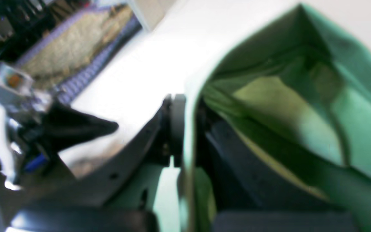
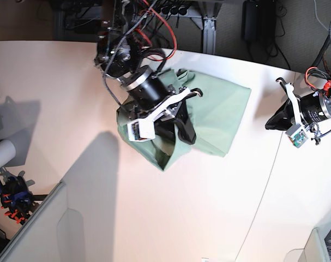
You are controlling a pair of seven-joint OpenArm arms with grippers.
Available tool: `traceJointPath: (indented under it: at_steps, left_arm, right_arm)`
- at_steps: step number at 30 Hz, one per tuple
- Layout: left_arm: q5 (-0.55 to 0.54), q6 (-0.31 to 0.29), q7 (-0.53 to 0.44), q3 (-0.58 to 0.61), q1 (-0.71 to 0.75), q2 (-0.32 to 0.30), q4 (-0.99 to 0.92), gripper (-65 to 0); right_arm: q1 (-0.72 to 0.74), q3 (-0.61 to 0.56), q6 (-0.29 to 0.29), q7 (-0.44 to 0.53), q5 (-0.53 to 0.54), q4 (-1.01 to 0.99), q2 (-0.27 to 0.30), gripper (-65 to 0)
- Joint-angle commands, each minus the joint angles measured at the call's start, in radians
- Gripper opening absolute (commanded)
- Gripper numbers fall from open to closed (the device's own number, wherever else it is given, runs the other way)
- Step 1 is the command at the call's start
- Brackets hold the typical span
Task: Fold the T-shirt properly
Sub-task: 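Fold the strip end with the right gripper onto the stack, then grasp the folded bundle with both grippers and rotate it square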
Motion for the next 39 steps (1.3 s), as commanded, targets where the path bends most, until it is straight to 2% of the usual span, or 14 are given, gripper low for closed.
traceJointPath:
  at_steps: [1,8,17,18,21,23,24,31,34,37,38,39]
  left_arm:
    - [-0.016,-0.012,-0.021,-0.008,-0.005,-0.011,0.013,-65.0]
    - [-0.025,-0.012,-0.023,-0.008,0.003,-0.011,0.013,-65.0]
    - [-0.025,-0.012,-0.023,-0.008,0.003,-0.011,0.013,-65.0]
    - [-0.025,-0.012,-0.023,-0.008,0.003,-0.011,0.013,-65.0]
    - [-0.036,-0.012,-0.029,-0.008,0.003,-0.011,0.013,-65.0]
    - [-0.052,-0.012,-0.029,-0.008,0.003,-0.011,0.013,-65.0]
    - [-0.056,-0.012,-0.029,-0.008,0.003,-0.011,0.013,-65.0]
    - [-0.139,-0.012,0.0,-0.008,0.003,-0.011,0.016,-65.0]
    - [-0.243,-0.012,0.061,-0.008,0.007,-0.011,0.047,-65.0]
    - [-0.286,-0.012,0.076,-0.002,0.043,-0.011,0.129,-65.0]
    - [-0.287,-0.012,0.074,0.008,0.058,-0.01,0.161,-65.0]
    - [-0.285,-0.012,0.067,0.024,0.071,-0.006,0.192,-65.0]
  right_arm:
    - [0.019,-0.022,0.01,0.033,0.008,-0.013,-0.003,-65.0]
    - [0.078,-0.154,0.01,0.07,-0.022,-0.17,-0.003,-65.0]
    - [0.088,-0.249,0.01,0.08,-0.07,-0.201,-0.012,-65.0]
    - [0.086,-0.253,0.01,0.08,-0.072,-0.201,-0.016,-60.3]
    - [0.086,-0.255,0.01,0.081,-0.073,-0.201,-0.018,-40.8]
    - [0.086,-0.255,0.01,0.086,-0.073,-0.201,-0.018,-33.2]
    - [0.086,-0.255,0.01,0.089,-0.072,-0.201,-0.018,-31.5]
    - [0.086,-0.245,0.009,0.096,-0.063,-0.111,-0.017,-31.2]
    - [0.086,-0.204,0.009,0.095,-0.11,-0.017,-0.017,-31.2]
    - [0.087,-0.124,0.009,0.096,-0.17,0.037,-0.016,-31.5]
    - [0.089,-0.092,0.008,0.097,-0.175,0.038,-0.013,-33.6]
    - [0.09,-0.058,0.008,0.099,-0.175,0.036,-0.009,-39.1]
